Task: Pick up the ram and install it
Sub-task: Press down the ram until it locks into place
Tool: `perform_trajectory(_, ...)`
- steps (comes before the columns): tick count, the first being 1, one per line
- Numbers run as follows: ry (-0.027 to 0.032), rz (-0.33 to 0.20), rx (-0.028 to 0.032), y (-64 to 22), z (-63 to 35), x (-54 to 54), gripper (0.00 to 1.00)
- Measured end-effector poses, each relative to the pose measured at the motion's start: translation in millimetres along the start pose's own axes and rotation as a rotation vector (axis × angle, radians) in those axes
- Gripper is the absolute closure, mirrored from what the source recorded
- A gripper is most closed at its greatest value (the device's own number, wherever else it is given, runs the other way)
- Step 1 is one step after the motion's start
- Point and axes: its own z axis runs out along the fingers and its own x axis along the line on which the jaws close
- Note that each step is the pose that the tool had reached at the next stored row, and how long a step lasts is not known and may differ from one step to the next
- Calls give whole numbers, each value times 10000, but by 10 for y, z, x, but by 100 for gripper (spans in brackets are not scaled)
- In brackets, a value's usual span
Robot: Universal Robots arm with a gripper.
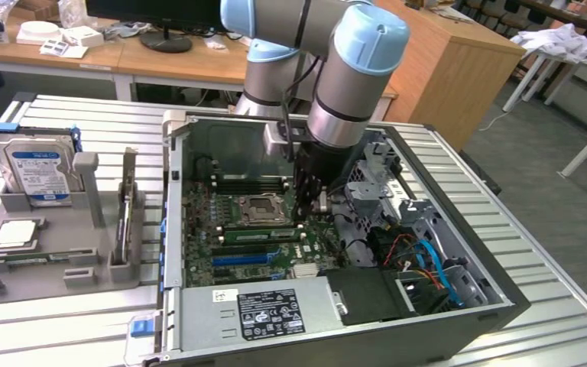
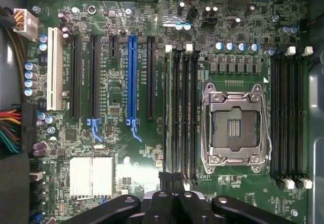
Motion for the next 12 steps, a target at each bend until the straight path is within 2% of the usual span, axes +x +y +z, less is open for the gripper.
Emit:
perform_trajectory(7,0,2,0,-1,5,0,89)
perform_trajectory(12,1,1,-1,-47,4,0,89)
